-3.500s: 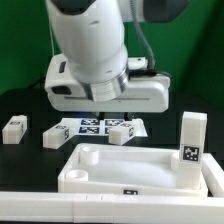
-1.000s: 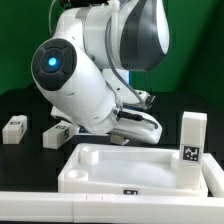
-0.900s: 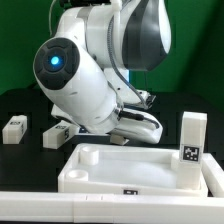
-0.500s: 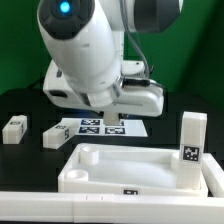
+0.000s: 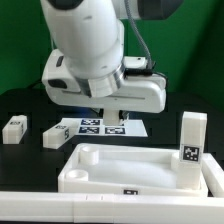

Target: Assemble desk

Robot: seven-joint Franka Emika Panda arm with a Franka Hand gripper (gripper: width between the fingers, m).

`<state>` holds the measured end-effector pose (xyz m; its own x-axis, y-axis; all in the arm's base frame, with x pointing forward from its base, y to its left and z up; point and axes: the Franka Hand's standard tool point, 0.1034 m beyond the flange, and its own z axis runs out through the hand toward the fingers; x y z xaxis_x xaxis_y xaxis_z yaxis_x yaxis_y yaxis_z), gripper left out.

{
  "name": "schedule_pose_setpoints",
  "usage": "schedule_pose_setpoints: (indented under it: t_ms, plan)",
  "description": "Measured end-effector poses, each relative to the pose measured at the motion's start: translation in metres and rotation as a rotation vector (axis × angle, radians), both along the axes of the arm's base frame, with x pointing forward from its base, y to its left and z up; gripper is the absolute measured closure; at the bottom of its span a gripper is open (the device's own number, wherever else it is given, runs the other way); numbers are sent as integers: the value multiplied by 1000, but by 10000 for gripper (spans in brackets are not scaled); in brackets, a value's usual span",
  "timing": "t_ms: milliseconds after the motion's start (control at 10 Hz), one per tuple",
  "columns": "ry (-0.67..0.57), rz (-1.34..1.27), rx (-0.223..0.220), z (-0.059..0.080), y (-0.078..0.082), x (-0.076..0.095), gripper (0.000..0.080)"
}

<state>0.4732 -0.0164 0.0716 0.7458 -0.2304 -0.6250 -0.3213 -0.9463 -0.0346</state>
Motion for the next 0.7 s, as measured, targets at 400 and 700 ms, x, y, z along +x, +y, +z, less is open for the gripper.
schedule_pose_setpoints:
  t_ms: [400, 700]
  plan:
    - [-275, 34, -43, 53, 4, 40, 509]
    - [-439, 30, -91, 46, 4, 46, 509]
